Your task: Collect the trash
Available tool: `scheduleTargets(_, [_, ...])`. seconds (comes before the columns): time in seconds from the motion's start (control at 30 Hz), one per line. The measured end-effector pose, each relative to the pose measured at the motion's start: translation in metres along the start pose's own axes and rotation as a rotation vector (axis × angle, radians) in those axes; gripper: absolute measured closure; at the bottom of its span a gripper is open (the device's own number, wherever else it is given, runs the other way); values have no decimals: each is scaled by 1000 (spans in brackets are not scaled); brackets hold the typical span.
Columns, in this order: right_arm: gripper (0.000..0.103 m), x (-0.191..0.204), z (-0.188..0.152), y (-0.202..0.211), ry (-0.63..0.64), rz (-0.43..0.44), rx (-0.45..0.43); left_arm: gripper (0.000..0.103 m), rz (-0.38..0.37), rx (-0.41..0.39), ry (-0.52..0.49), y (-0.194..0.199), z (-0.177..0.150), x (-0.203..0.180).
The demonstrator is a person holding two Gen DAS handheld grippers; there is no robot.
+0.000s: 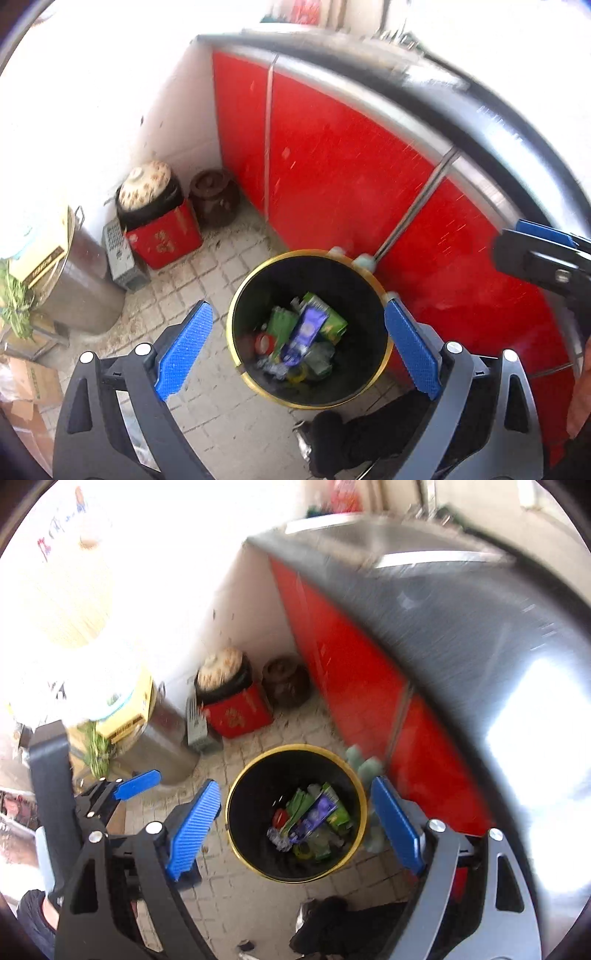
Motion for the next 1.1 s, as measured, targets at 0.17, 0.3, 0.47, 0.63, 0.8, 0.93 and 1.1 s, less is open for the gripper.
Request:
scheduleTargets(0.17, [12, -58, 22, 107, -9, -163, -156, 7, -120, -87, -16, 38, 45, -65])
scheduleTargets(0.3, [11, -132, 12, 205, -106, -341, -243, 7, -241, -132, -121, 64, 69, -146])
scheduleTargets(0.47, [11, -223, -38, 336, -260, -585, -335, 7, -399, -190, -296, 99, 74, -264])
scheduleTargets(0.63, [11, -284, -112, 445, -397, -816, -379, 7, -549, -207, -378, 133, 61, -360])
scheduleTargets(0.8, [9, -312, -178, 510, -487, -972, -379, 7, -661, -216, -481, 165, 35, -425])
scheduleTargets(0.93, [9, -319, -211, 542, -538, -1029, -389, 7, -696, -192, -502, 171, 15, -450])
scheduleTargets(1.1, [9, -321, -228, 560, -551, -1057, -404, 7, -697, -167, -520, 169, 0, -468])
Point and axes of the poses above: each gripper's, at about its wrist camera, not at the fingertips, and y roughly against the way its jaws point, x to its left, z to its top, the point moved 10 cm from there along -y, roughly the way its jaws point, and after that the axes turned 11 degrees about -x, right-handed, at the moved point
